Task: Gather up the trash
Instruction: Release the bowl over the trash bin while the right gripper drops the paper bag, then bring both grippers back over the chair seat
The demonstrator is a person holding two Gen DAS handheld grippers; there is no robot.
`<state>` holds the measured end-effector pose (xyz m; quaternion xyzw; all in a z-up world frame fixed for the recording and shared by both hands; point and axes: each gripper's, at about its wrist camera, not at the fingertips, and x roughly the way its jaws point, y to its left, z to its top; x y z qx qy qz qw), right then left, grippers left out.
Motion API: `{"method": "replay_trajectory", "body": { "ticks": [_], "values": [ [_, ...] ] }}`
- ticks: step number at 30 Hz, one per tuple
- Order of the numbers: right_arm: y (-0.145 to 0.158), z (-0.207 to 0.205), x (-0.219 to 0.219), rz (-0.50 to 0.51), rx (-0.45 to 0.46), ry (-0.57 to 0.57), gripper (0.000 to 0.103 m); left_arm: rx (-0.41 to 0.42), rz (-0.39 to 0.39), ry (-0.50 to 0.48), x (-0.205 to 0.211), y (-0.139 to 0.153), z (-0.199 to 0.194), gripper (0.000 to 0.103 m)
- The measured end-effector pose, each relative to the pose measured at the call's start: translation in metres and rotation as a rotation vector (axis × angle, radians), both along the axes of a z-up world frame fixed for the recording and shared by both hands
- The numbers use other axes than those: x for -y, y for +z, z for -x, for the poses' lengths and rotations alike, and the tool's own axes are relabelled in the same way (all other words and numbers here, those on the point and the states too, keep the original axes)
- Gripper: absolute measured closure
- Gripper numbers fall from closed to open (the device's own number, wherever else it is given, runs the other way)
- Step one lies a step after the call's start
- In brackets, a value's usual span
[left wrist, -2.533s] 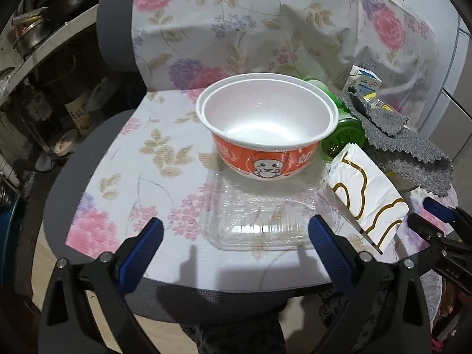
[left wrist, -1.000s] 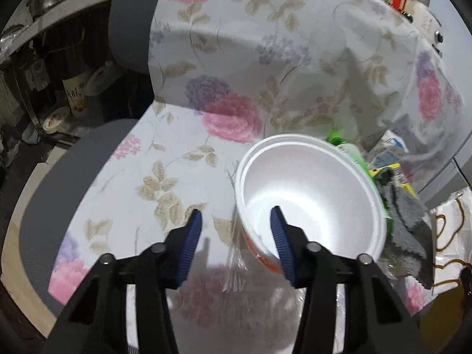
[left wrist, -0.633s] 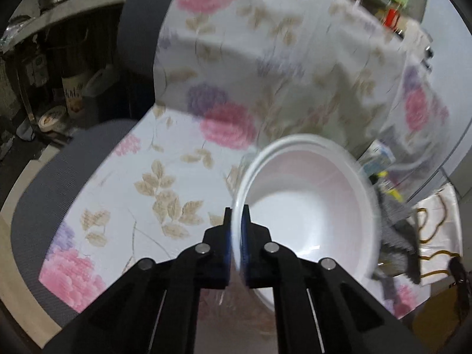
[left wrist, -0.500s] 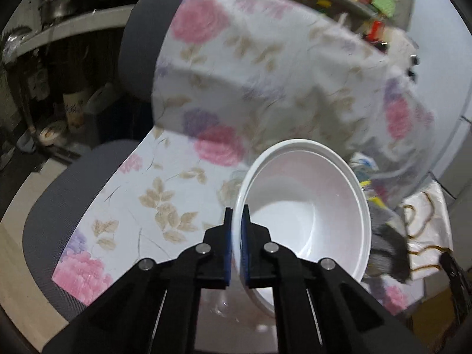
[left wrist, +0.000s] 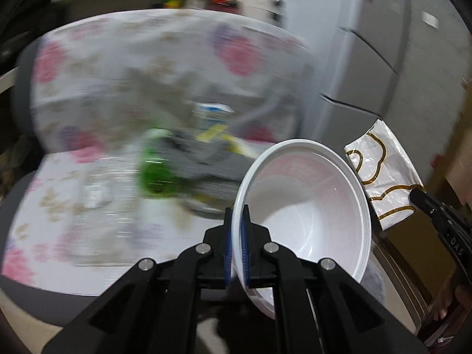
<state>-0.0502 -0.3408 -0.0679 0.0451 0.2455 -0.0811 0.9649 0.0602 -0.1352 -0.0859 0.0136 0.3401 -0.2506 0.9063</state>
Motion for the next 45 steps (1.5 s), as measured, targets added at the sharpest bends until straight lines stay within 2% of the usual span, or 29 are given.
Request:
{"method": "replay_trajectory", "body": {
  "ticks": [3, 6, 10, 14, 19, 21, 22, 24, 25, 27, 28, 33, 38, 42, 45],
  "values": [
    [-0.008, 0.04, 0.035, 0.009, -0.024, -0.124, 0.101, -0.004, -0.025, -0.109, 0.048, -0.015, 0.012, 0.1],
    [-0.02, 0.064, 0.061, 0.008, -0.057, -0.213, 0.101, -0.019, -0.063, -0.24, 0.107, -0.037, 0.029, 0.1],
    [-0.05, 0.089, 0.099, -0.037, -0.119, -0.329, 0.101, -0.054, -0.112, -0.359, 0.161, -0.065, 0.048, 0.1],
    [-0.083, 0.102, 0.124, -0.107, -0.163, -0.399, 0.101, -0.1, -0.148, -0.429, 0.197, -0.094, 0.057, 0.1],
    [-0.11, 0.107, 0.141, -0.155, -0.21, -0.44, 0.1, -0.157, -0.175, -0.489, 0.226, -0.12, 0.055, 0.099],
    [-0.121, 0.107, 0.149, -0.181, -0.244, -0.45, 0.096, -0.194, -0.184, -0.529, 0.236, -0.131, 0.055, 0.099],
    [-0.124, 0.107, 0.151, -0.189, -0.26, -0.455, 0.095, -0.214, -0.182, -0.548, 0.24, -0.135, 0.057, 0.095],
    [-0.131, 0.108, 0.156, -0.214, -0.283, -0.472, 0.093, -0.244, -0.184, -0.578, 0.248, -0.141, 0.057, 0.078],
    [-0.137, 0.107, 0.158, -0.236, -0.303, -0.472, 0.086, -0.244, -0.184, -0.586, 0.25, -0.143, 0.059, 0.066],
    [-0.141, 0.106, 0.16, -0.246, -0.312, -0.476, 0.072, -0.239, -0.18, -0.6, 0.249, -0.143, 0.061, 0.064],
    [-0.141, 0.106, 0.159, -0.241, -0.314, -0.482, 0.069, -0.233, -0.181, -0.597, 0.246, -0.141, 0.062, 0.064],
    [-0.122, 0.104, 0.154, -0.216, -0.26, -0.491, 0.067, -0.199, -0.157, -0.529, 0.222, -0.121, 0.049, 0.063],
    [-0.076, 0.102, 0.131, -0.153, -0.083, -0.461, 0.067, -0.12, -0.122, -0.412, 0.171, -0.086, 0.033, 0.063],
    [-0.043, 0.078, 0.104, -0.191, -0.009, -0.312, 0.066, -0.079, -0.089, -0.313, 0.12, -0.06, 0.023, 0.063],
    [-0.026, 0.049, 0.065, -0.126, -0.012, -0.192, 0.066, -0.053, -0.079, -0.219, 0.078, -0.044, 0.018, 0.063]
  ]
}}
